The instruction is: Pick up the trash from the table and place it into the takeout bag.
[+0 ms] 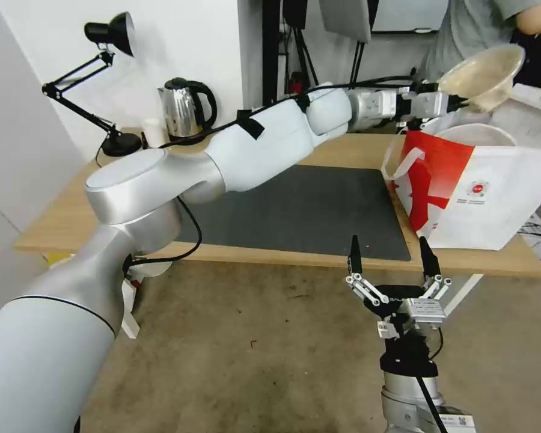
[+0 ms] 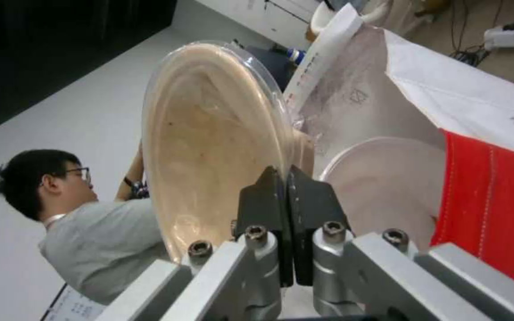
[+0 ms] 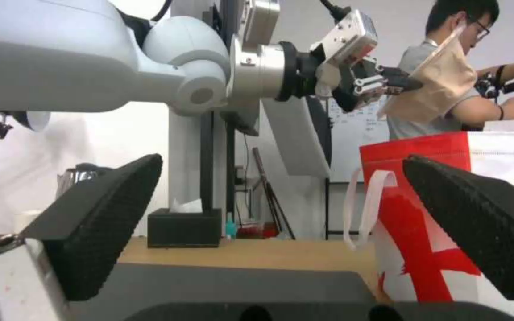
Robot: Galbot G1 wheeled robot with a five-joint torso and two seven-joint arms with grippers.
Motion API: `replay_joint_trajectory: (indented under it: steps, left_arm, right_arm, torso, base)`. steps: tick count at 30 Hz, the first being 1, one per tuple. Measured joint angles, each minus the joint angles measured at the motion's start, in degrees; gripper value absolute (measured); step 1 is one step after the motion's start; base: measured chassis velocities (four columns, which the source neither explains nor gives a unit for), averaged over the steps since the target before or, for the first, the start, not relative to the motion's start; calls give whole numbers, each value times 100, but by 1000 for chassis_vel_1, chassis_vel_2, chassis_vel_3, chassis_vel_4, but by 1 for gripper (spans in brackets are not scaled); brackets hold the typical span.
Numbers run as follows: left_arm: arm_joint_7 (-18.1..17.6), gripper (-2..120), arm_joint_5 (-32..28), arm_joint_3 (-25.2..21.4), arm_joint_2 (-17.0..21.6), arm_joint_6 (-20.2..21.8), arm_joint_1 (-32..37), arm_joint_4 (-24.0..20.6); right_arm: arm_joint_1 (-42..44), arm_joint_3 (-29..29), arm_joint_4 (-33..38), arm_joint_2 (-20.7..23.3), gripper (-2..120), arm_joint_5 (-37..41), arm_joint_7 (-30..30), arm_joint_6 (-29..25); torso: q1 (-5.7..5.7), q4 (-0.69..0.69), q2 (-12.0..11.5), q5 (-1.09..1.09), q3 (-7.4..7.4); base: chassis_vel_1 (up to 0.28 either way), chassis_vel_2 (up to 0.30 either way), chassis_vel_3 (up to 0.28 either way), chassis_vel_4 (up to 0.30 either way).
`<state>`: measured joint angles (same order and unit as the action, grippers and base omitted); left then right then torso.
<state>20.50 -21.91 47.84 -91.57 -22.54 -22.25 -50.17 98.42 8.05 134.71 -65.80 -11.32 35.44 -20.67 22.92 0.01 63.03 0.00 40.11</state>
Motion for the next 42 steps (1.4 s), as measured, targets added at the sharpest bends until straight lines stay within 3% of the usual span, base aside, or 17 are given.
replay_joint_trajectory:
  steps: [7, 9, 14, 16, 21, 25, 26, 30, 31, 34, 35, 38, 42]
  left_arm:
    - [-4, 13, 21, -40, 19, 0, -7, 10]
    - [-12, 24, 36, -54, 23, -1, -7, 16]
    - [-18, 35, 40, -56, 25, -1, -7, 10]
    - [-23, 49, 40, -58, 27, -3, -7, 8]
    - [-25, 63, 40, -109, 35, -13, -38, -1]
    - [-134, 83, -73, -209, 213, 227, -78, -346]
    - [-134, 83, -73, -209, 213, 227, -78, -346]
    - [-504, 98, -323, -359, 811, 786, -100, -1055]
    - [-504, 98, -323, -359, 811, 786, -100, -1055]
    - [-844, 100, -490, -531, 1427, 1178, -81, -1638]
    - [-844, 100, -490, -531, 1427, 1178, -81, -1638]
    - [-1256, 100, -669, -727, 2040, 1520, 21, -2302]
    - [-1645, 100, -805, -881, 2436, 1766, 178, -2780]
  right_arm:
    - [0, 0, 0, 0, 100, 0, 0, 0]
    - [0, 0, 0, 0, 100, 0, 0, 0]
    - [0, 0, 0, 0, 100, 0, 0, 0]
    - [0, 0, 0, 0, 100, 0, 0, 0]
    - [0, 0, 0, 0, 100, 0, 0, 0]
    - [0, 0, 0, 0, 100, 0, 0, 0]
    - [0, 0, 0, 0, 100, 0, 0, 0]
    - [0, 0, 0, 0, 100, 0, 0, 0]
    - [0, 0, 0, 0, 100, 0, 0, 0]
    - [0, 0, 0, 0, 100, 0, 0, 0]
    - [0, 0, 0, 0, 100, 0, 0, 0]
    - [0, 0, 0, 0, 100, 0, 0, 0]
    - [0, 0, 0, 0, 100, 0, 0, 0]
  torso:
    - [0, 0, 0, 0, 0]
    - [0, 0, 0, 0, 0]
    - [0, 0, 0, 0, 0]
    - [0, -1, 0, 0, 0]
    - [0, -1, 0, 0, 0]
    - [0, -2, -1, 0, 0]
    - [0, -2, -1, 0, 0]
    - [0, 0, -1, -1, 0]
    - [0, 0, -1, -1, 0]
    - [0, 1, -1, -3, 0]
    - [0, 1, -1, -3, 0]
    - [0, 1, -1, -3, -1]
    - [0, 0, -2, -2, 0]
  base:
    - [0, 0, 0, 0]
    - [0, 0, 0, 0]
    - [0, 0, 0, 0]
    - [0, 0, 0, 0]
    - [0, 0, 0, 0]
    - [0, 0, 0, 0]
    - [0, 0, 0, 0]
    - [0, 0, 0, 0]
    - [0, 0, 0, 0]
    - [0, 0, 0, 0]
    - [0, 0, 0, 0]
    - [0, 0, 0, 0]
    - [0, 0, 0, 0]
